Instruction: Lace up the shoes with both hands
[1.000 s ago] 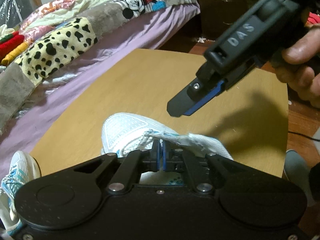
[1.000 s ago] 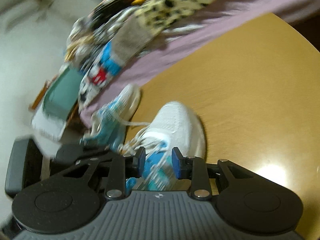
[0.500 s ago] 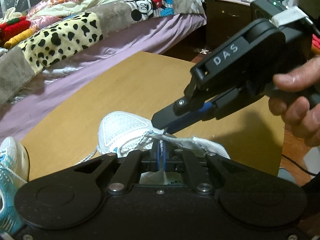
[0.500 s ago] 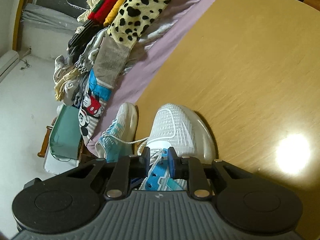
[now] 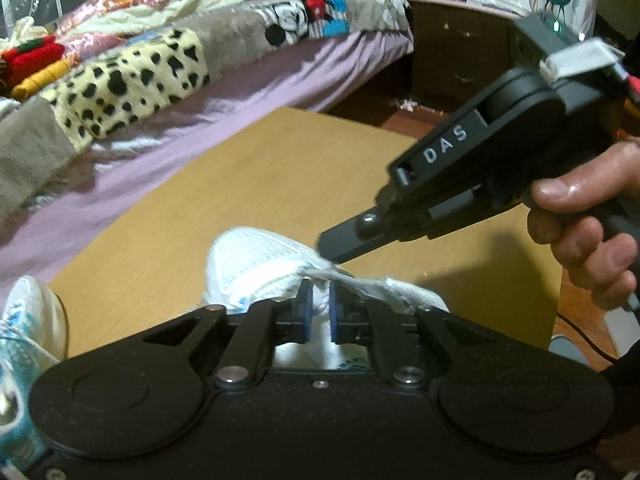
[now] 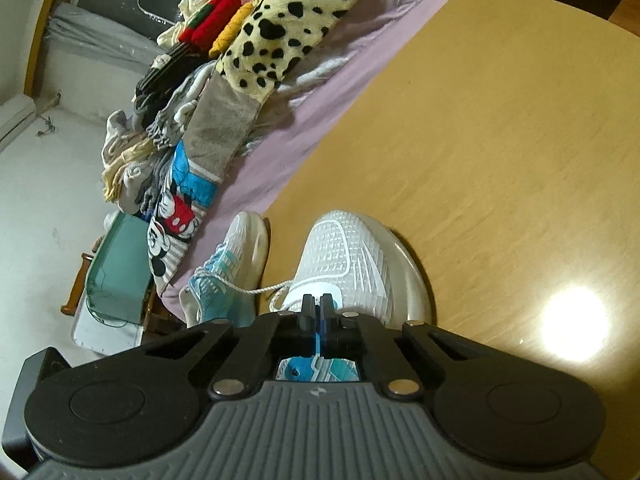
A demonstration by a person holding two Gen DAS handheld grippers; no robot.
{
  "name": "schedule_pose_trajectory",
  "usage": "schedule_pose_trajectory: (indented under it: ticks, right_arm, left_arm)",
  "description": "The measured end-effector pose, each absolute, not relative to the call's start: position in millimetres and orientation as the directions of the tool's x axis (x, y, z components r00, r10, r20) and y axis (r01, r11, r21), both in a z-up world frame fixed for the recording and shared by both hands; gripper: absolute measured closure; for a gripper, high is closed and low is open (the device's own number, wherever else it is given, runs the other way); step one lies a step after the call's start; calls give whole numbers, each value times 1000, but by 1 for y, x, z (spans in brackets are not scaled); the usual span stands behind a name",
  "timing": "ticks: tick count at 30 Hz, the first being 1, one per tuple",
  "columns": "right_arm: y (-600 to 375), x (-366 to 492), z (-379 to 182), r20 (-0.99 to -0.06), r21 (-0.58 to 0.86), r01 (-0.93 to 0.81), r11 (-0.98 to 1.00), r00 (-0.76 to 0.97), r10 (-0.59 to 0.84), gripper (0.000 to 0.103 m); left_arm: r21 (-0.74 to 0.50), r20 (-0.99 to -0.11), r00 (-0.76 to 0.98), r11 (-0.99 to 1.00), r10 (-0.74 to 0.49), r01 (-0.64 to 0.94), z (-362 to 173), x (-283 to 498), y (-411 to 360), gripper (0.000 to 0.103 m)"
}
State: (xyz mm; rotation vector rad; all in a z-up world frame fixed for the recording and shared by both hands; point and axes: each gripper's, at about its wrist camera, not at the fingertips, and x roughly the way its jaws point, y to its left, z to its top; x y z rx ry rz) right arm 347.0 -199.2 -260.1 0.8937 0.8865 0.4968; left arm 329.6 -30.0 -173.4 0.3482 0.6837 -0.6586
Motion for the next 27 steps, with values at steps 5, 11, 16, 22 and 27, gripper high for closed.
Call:
schedule_pose_trajectory:
  ticks: [5,11,16,22,27]
  right_arm:
    - [-218,349,-252,-431,835,-22,550,597,677,99]
    - [-242,349,-246,-424,831,-9,557,637,644,99]
    - [-267,349,-239,-413,828,7,561,684,601,99]
    - [-293,346,-234,-411,822,29,569,722,556,99]
    - [-308,345,-231,-411,816,43,576,744,527,99]
  left_arm:
    - [-3,-643,604,790,-471,614,-160,334,-5,81]
    - [-93,-623,677,896,-392,434,-152,348,28,79]
    - [-119,-625,708,936,-329,330,-150,353,43,78]
    - [-135,-630,731,963,-264,232,-149,355,57,77]
    - [-141,-626,739,969,-247,204,-149,355,62,76]
